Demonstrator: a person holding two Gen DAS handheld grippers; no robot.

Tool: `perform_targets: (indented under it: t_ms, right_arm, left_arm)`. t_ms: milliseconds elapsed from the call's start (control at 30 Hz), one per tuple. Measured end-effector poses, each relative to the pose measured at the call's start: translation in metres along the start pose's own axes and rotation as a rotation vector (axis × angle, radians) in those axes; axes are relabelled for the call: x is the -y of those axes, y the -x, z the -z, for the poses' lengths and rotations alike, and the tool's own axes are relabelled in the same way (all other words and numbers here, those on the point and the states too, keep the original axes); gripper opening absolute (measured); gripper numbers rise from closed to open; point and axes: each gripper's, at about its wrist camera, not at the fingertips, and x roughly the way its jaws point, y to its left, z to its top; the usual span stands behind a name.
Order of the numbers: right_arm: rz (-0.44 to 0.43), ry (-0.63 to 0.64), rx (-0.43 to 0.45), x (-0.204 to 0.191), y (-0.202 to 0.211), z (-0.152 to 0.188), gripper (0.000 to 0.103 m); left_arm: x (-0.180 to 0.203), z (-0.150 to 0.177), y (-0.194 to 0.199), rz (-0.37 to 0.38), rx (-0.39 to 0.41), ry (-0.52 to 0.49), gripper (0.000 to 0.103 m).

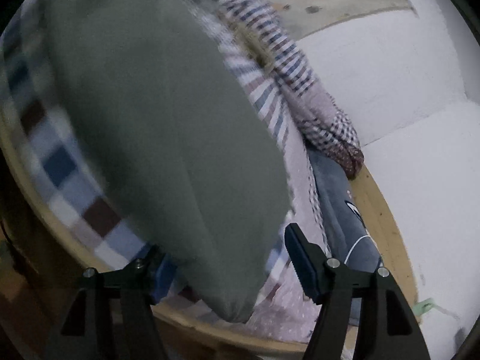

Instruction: Fold clothes

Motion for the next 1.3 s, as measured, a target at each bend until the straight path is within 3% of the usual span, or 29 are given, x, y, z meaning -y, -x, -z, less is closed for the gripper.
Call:
perform_targets:
  t_ms: [100, 200, 267, 333, 367, 467, 600, 700, 967, 1300]
  right_arm:
    - [0.036, 0.062, 0.025, -0.014, -0.005, 0.001, 0.071]
    - [0.048, -0.008, 0.023, 0.005, -0.005, 0.007, 0.072]
    - [0.139, -0.070, -0.001, 0.025, -0.006, 0.011, 0.072]
    - [0.117, -0.130, -0.026, 0.038, -0.012, 0.014, 0.071]
    - [0.105, -0.143, -0.037, 0.041, -0.014, 0.015, 0.067]
    - [0.066, -0.039, -0.054, 0.020, -0.021, 0.014, 0.037]
    - [0.058, -0.013, -0.010, 0.015, -0.012, 0.012, 0.017]
    - [0.053, -0.096, 0.017, 0.036, -0.007, 0.007, 0.009]
    - [0.026, -0.330, 0.110, 0.099, 0.031, -0.010, 0.004]
    - [0.079, -0.485, 0.298, 0.187, 0.098, -0.019, 0.004]
  left_arm:
    - [-0.001, -0.001, 0.002, 0.012, 0.003, 0.013, 0.004]
    - [-0.002, -0.002, 0.006, 0.016, 0.006, 0.023, 0.003]
    - [-0.004, -0.003, 0.007, 0.017, 0.008, 0.033, 0.003]
    - [-0.004, -0.003, 0.006, 0.020, 0.007, 0.038, 0.003]
    - [-0.004, -0.003, 0.006, 0.022, 0.006, 0.040, 0.003]
    - [-0.005, -0.003, 0.004, 0.009, 0.001, 0.040, 0.004]
    - [-0.010, -0.004, 0.004, -0.012, 0.008, 0.050, 0.004]
    - [-0.009, -0.005, 0.005, -0.033, 0.011, 0.032, 0.003]
    - [0.008, -0.001, 0.013, -0.059, 0.017, -0.059, 0.003]
    - [0.094, 0.012, 0.057, 0.086, 0.085, -0.210, 0.004]
